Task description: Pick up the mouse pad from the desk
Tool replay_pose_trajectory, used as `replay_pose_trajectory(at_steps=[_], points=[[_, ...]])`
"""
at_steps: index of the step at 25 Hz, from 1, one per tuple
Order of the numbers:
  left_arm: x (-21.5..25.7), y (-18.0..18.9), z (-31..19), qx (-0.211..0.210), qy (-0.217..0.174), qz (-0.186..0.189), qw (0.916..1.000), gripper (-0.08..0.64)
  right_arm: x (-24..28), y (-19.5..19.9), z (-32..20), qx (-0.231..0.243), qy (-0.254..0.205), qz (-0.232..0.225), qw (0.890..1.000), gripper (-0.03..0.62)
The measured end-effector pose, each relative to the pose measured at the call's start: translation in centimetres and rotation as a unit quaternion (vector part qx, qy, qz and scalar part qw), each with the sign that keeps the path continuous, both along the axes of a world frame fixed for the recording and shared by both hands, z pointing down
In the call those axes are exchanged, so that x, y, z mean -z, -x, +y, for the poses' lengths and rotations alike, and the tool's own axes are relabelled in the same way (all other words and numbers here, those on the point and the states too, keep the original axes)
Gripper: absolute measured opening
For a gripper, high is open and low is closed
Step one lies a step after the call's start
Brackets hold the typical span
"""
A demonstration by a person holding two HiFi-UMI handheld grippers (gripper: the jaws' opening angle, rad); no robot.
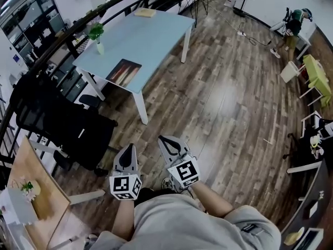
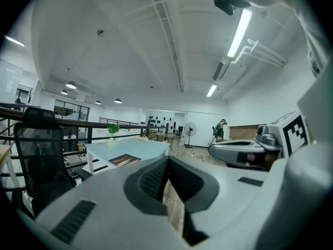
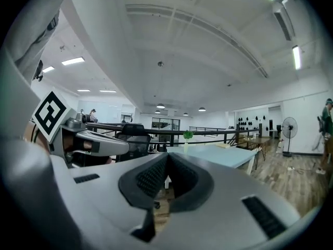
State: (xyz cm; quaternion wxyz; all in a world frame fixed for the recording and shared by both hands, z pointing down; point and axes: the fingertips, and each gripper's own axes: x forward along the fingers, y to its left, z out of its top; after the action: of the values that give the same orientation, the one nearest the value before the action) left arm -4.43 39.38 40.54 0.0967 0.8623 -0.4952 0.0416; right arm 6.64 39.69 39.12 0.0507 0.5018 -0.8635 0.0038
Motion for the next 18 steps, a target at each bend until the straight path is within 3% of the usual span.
replay_pose_trajectory(at_steps=[9, 18], points=[[-2.0, 1.6, -3.2, 0.019, 0.023, -0.012, 0.9995, 0.012, -1.2, 1.3, -2.6, 0.017, 0.024, 0.014, 0.999, 0.005], [-2.5, 2.2, -12.0, 0.000, 0.025, -0.005, 0.9997, 0.038, -2.1, 1.8, -10.7, -0.005, 0.034, 0.016, 0.999, 0.005]])
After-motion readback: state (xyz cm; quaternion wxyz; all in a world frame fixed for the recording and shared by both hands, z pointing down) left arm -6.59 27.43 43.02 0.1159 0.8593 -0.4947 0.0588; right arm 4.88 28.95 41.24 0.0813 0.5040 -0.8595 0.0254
